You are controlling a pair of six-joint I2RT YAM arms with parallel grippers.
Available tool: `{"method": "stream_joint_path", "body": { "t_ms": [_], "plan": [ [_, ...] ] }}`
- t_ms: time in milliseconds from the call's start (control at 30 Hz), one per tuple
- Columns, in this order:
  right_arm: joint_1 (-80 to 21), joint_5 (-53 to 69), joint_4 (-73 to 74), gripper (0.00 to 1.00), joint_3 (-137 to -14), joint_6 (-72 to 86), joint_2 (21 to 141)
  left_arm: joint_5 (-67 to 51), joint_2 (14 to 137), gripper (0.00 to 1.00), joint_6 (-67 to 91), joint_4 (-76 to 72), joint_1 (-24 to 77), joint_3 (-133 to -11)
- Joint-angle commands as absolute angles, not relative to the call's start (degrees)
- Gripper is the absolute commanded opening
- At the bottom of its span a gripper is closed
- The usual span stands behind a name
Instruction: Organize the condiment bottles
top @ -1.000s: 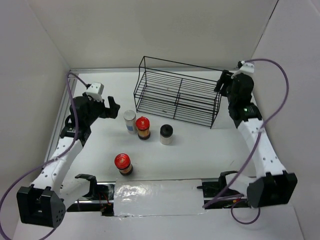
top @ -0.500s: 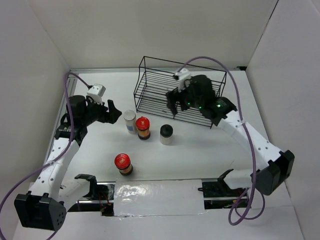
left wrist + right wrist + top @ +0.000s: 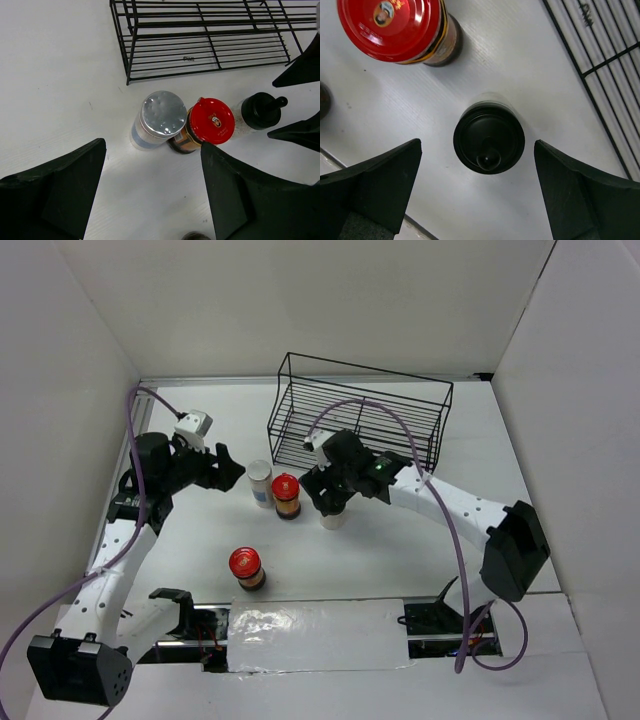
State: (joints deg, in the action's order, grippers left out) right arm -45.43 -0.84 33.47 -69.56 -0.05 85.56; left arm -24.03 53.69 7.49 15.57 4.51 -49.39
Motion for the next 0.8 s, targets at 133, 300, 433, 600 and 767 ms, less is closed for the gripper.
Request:
{"method": "stream_joint_path", "body": {
  "t_ms": [133,300,433,600,767],
  "plan": [
    [-45.4,-2.2,29.5,1.00,-66.4,4.7,89.1,-26.3,52.5,0.89,6.3,15.7,4.3,-49.7],
    [-46.0,-3.4,27.9,0.97,-67.6,5.2,91.8,-26.4,52.6,0.89,6.2,15.6,4.2,-49.8],
    [-46.7,-4.7,26.4,0.86,-66.9,5.4,92.5,-26.2,52.4,0.90,5.8,15.5,4.2,-49.6],
    [-46.4,-5.7,26.7,0.50,-67.2,5.0,93.5,-25.9,52.6,0.91,5.5,15.2,4.2,-49.5],
    [-47.0,-2.4,29.7,0.13,-70.5,1.9,91.9,-26.2,52.7,0.91,5.3,14.9,4.3,-49.7]
  ]
}}
